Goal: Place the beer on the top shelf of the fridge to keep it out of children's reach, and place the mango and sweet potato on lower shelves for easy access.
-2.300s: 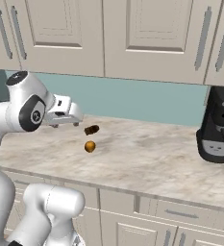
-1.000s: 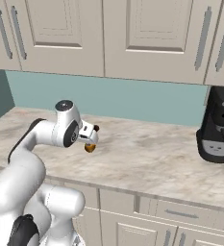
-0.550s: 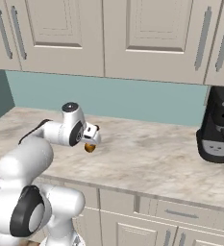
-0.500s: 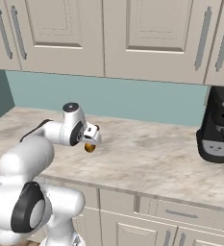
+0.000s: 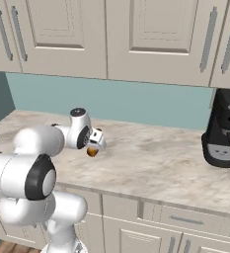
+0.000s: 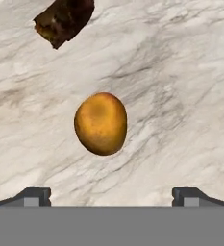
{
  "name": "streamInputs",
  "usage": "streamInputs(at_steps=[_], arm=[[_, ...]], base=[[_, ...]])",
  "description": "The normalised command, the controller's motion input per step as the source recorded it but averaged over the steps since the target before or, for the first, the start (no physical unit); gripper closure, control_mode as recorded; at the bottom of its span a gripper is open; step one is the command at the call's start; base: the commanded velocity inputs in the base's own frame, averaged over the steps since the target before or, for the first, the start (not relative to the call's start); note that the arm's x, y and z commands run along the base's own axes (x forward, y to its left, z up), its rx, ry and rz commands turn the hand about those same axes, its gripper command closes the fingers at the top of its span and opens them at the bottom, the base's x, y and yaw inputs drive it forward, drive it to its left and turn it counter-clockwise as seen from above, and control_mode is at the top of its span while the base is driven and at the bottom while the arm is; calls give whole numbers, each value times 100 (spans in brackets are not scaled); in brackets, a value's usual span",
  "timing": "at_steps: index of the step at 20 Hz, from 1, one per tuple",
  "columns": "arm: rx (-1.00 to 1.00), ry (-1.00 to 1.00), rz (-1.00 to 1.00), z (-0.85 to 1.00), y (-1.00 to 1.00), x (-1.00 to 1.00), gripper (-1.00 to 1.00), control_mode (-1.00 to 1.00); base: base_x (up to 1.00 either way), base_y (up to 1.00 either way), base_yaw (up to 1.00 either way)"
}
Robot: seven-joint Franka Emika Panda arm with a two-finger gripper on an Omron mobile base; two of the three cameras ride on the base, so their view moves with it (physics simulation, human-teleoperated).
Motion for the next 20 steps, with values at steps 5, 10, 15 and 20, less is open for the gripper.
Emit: streamInputs(at_steps=[5, 10, 15, 20], arm=[[0, 3, 0, -32, 5, 34, -100, -100], [0, 3, 0, -31, 1, 33, -100, -100], [0, 2, 0, -29, 0, 32, -100, -100], [0, 5, 0, -28, 0, 24, -100, -100]], base=[[0, 0, 0], [0, 0, 0], [0, 0, 0], [0, 0, 0]])
